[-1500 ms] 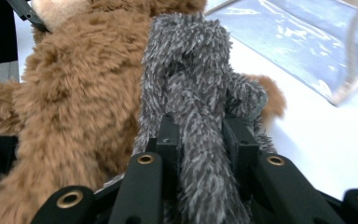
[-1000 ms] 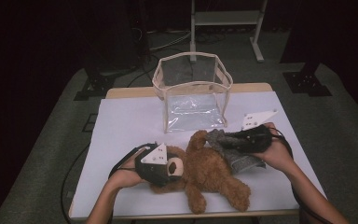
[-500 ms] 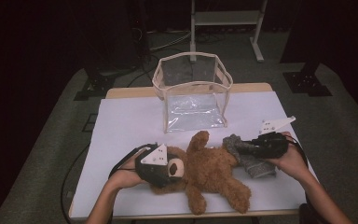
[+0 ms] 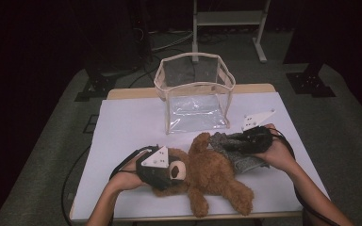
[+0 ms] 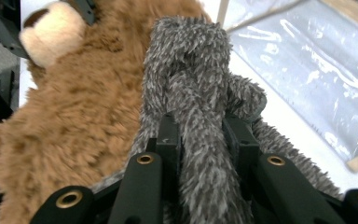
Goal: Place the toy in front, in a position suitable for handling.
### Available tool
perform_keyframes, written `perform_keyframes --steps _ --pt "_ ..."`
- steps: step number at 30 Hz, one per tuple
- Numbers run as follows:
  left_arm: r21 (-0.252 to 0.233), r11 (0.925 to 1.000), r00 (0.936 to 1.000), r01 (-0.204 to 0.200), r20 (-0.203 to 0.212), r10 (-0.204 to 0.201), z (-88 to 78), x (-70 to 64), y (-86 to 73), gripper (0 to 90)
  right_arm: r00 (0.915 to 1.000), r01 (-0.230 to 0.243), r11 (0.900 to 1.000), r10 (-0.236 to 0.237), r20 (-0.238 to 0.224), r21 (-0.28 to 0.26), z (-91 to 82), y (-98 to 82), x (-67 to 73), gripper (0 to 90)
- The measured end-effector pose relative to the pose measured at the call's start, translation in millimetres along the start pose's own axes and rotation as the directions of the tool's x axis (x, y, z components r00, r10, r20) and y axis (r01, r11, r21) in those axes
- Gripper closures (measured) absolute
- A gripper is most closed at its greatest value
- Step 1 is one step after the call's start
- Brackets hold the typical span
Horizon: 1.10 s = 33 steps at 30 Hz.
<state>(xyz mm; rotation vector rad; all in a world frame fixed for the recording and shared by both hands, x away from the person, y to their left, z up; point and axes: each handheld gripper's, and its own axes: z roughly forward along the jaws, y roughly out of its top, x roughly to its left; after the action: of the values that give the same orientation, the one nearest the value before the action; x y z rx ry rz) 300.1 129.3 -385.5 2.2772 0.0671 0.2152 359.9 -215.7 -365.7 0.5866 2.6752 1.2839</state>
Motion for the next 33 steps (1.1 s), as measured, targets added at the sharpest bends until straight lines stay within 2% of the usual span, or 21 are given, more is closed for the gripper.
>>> perform_keyframes --steps 4,6,11,13,16,18,19,23,25,28,33 --pt "-0.004 1.0000 1.0000 0.006 -0.001 -0.006 0.2 0.4 0.1 30.4 0.9981 -0.062 0.998 0.062 -0.005 -0.026 -4.1 -19.1 -10.9 70.4" --pt "-0.005 1.0000 1.0000 0.007 0.000 -0.007 0.4 0.6 0.3 30.3 0.9940 -0.109 0.994 0.109 0.010 -0.030 -11.9 -37.2 -17.5 70.4" --pt "-0.006 1.0000 1.0000 0.006 0.002 -0.006 1.0 0.8 0.6 30.2 0.9873 -0.155 0.987 0.156 0.030 -0.037 -25.3 -52.9 -21.9 70.4" --pt "-0.009 0.9999 1.0000 0.008 0.003 -0.008 1.5 1.6 0.5 30.0 0.9873 -0.153 0.987 0.155 0.033 -0.052 -31.9 -52.6 -20.1 70.4" --pt "-0.012 0.9998 0.9999 0.015 -0.001 -0.015 2.3 1.8 0.7 29.6 0.9917 -0.124 0.989 0.126 0.024 -0.075 -37.0 -43.5 -11.7 70.4" --pt "-0.011 0.9998 0.9998 0.019 -0.002 -0.019 2.2 2.4 0.6 29.6 0.9950 -0.099 0.991 0.099 0.001 -0.088 -35.6 -35.4 -4.3 70.4" --pt "-0.012 0.9998 0.9998 0.019 -0.002 -0.019 2.2 2.6 0.4 29.6 0.9978 -0.065 0.994 0.063 -0.018 -0.087 -30.4 -27.5 4.3 70.3" --pt "-0.017 0.9996 0.9997 0.024 -0.005 -0.024 1.7 2.9 -0.6 29.6 0.9990 -0.037 0.997 0.035 -0.028 -0.073 -22.8 -25.3 10.7 70.2" --pt "-0.023 0.9992 0.9995 0.031 -0.006 -0.031 1.5 3.8 -1.4 29.6 0.9986 -0.045 0.997 0.044 -0.029 -0.063 -19.0 -31.2 10.0 70.2" --pt "-0.030 0.9986 0.9990 0.043 -0.007 -0.043 1.8 5.1 -1.8 29.6 0.9951 -0.098 0.993 0.097 -0.021 -0.062 -19.4 -49.8 2.4 70.2" --pt "-0.024 0.9987 0.9989 0.045 -0.010 -0.046 3.0 6.0 -0.6 29.3 0.9859 -0.166 0.984 0.167 0.013 -0.059 -30.9 -73.3 -8.5 70.2"
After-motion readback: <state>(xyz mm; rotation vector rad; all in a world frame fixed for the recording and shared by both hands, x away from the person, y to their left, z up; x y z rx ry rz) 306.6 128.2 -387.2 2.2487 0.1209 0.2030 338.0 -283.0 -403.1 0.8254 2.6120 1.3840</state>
